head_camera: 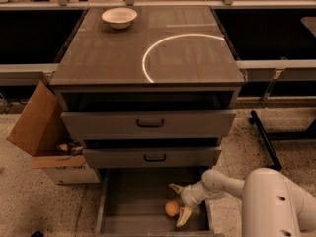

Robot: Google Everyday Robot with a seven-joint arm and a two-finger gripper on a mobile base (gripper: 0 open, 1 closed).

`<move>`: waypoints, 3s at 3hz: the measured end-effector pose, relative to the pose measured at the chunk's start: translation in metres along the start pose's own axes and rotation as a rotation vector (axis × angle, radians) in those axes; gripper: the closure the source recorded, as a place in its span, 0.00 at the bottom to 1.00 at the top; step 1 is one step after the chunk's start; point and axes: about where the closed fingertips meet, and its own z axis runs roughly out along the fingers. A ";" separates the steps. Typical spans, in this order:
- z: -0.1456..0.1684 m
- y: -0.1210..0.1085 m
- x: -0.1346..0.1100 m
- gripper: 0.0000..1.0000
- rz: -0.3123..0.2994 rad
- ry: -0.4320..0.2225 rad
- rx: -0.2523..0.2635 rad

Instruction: Pick orange from bottom drawer and place on counter

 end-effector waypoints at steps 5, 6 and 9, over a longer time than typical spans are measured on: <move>0.055 -0.005 0.042 0.41 -0.088 0.048 -0.014; 0.057 0.003 0.050 0.64 -0.083 0.058 -0.032; -0.103 0.017 -0.028 1.00 -0.228 -0.209 0.079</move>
Offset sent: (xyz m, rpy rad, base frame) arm 0.0217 0.0002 -0.0630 -0.0227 -0.0751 0.0323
